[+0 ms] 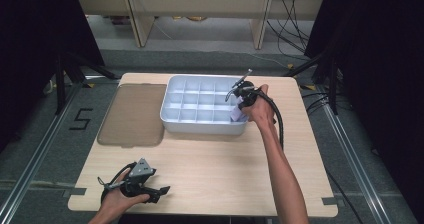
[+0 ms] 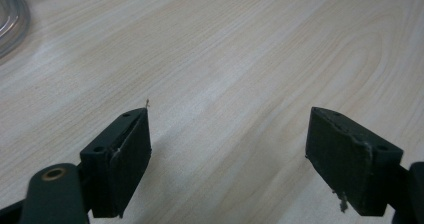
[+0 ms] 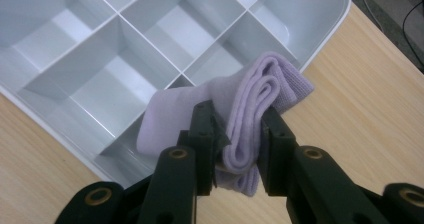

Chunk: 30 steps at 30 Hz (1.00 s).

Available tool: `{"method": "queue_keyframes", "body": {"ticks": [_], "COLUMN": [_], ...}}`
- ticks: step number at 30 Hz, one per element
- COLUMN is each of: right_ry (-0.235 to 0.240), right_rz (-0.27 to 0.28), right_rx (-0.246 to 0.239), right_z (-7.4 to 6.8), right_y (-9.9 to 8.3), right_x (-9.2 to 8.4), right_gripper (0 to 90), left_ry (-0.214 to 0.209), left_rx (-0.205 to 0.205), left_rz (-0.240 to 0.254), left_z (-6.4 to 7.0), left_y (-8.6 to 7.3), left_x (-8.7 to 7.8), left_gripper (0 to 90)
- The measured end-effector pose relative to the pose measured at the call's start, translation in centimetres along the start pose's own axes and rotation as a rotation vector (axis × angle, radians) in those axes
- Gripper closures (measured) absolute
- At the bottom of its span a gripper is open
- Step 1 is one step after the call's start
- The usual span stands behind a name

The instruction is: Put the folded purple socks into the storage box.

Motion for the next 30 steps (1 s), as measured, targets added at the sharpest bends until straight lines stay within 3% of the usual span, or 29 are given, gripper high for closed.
{"method": "queue_keyframes", "body": {"ticks": [3,5,8,11,12,14,16,18,20,23,24,25,27,30], "right_ry": [-0.022,-0.023,-0.043,-0.043,-0.045,-0.047,-0.040,-0.031,-0.021,-0.014,-0.016,-0.013,-0.012,-0.005], "right_rz": [-0.007,-0.010,-0.017,-0.017,-0.024,-0.030,-0.030,-0.032,-0.042,-0.050,-0.052,-0.053,-0.049,-0.055], "right_rx": [-0.007,-0.008,-0.043,-0.065,-0.065,-0.071,-0.073,-0.070,-0.074,-0.077,-0.078,-0.082,-0.080,-0.095], "right_z": [0.0,0.0,-0.2,-0.5,-0.7,-1.0,-1.0,-1.1,-1.3,-1.7,-1.7,-1.7,-1.7,-1.7], "right_y": [-0.2,-0.4,-0.4,-0.2,-0.2,-0.2,-0.4,-0.6,-0.8,-1.1,-1.2,-1.2,-1.2,-1.3], "right_x": [0.6,0.8,1.0,1.3,1.4,1.8,2.2,2.5,3.0,3.7,3.9,3.9,3.9,4.0], "right_gripper": [72.6,72.6,72.6,72.6,72.6,72.6,72.6,72.6,72.5,72.4,72.4,72.4,72.3,72.4], "left_ry": [-0.002,0.001,0.008,-0.002,0.001,-0.001,-0.001,0.003,0.001,0.003,0.005,0.004,0.012,0.005], "left_rx": [0.002,-0.026,-0.004,-0.022,0.001,0.002,-0.033,0.001,-0.023,-0.022,-0.001,-0.021,-0.006,-0.016], "left_rz": [-0.002,0.002,-0.005,-0.002,0.000,-0.002,0.005,-0.003,-0.003,-0.002,-0.003,0.002,-0.005,0.004], "left_z": [0.0,0.1,-0.1,0.1,0.0,0.0,0.2,-0.1,0.1,0.1,-0.1,0.0,-0.2,-0.1], "left_y": [0.0,0.0,-0.1,-0.1,0.0,-0.1,0.0,-0.1,-0.1,-0.1,-0.1,-0.1,-0.1,-0.1], "left_x": [0.0,0.1,0.0,0.0,0.0,0.0,0.0,-0.1,0.0,0.0,0.0,0.0,0.0,0.0], "left_gripper": [17.5,17.6,17.6,17.6,17.6,17.6,17.6,17.6,17.6,17.7,17.9,17.9,18.0,18.0]}}
Point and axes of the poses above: each handheld gripper's, and its own axes: x roughly forward along the jaws, y roughly out of its top, z roughly to its right, the point moved 4 cm from there along x, roughly forward along the jaws, and after that the axes turned 5 degrees about y, right-handed, at the moved point
